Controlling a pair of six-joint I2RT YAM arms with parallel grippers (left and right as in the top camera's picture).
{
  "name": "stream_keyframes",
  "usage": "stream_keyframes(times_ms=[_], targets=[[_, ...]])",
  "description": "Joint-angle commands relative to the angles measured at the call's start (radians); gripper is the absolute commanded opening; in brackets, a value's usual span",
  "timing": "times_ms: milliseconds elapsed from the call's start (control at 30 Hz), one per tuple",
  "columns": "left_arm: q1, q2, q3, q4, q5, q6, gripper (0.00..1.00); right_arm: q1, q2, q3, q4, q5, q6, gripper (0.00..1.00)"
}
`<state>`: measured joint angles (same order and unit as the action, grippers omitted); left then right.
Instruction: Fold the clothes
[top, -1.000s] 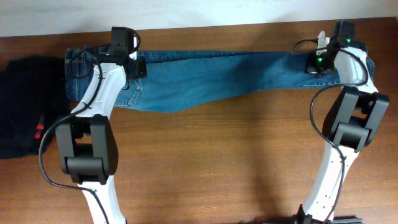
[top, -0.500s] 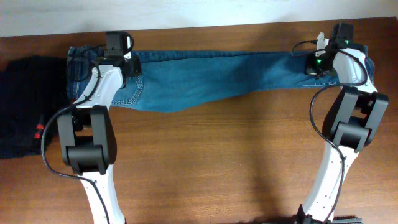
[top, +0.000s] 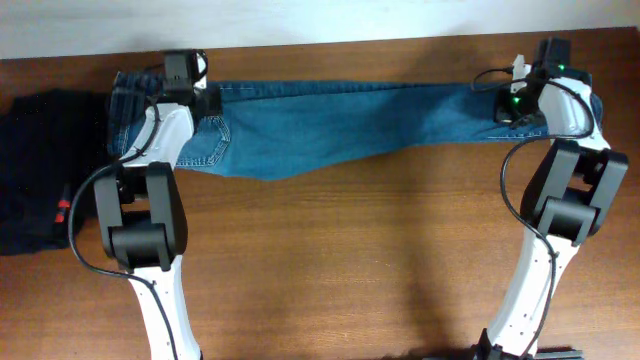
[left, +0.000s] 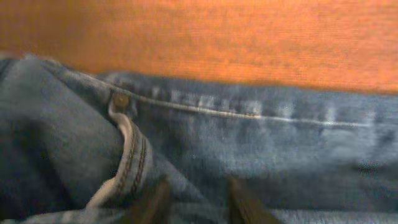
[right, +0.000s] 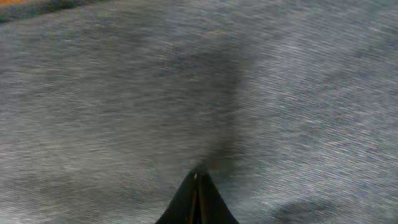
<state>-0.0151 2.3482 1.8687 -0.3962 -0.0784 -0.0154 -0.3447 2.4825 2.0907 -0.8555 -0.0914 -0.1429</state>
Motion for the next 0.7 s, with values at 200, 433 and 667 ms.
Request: stream_keyframes(times_ms=[200,433,667], targets=[[0.010,-0.003,0.401,-0.488,-0.007,-0.082,0.52,-0.149,0.014,-0.023,-0.006,0.098,-0.045,0.08],[0.002,-0.003,0.475,-0.825,0.011,-0.210,0.52,-0.185,0.006,-0.003,-0.033,0.029,-0.051,0.08],[0.001,-0.002,0.474,-0.874,0.049,-0.238,0.00,-0.137,-0.027,0.147,-0.139,-0.005,-0.032,0.15]])
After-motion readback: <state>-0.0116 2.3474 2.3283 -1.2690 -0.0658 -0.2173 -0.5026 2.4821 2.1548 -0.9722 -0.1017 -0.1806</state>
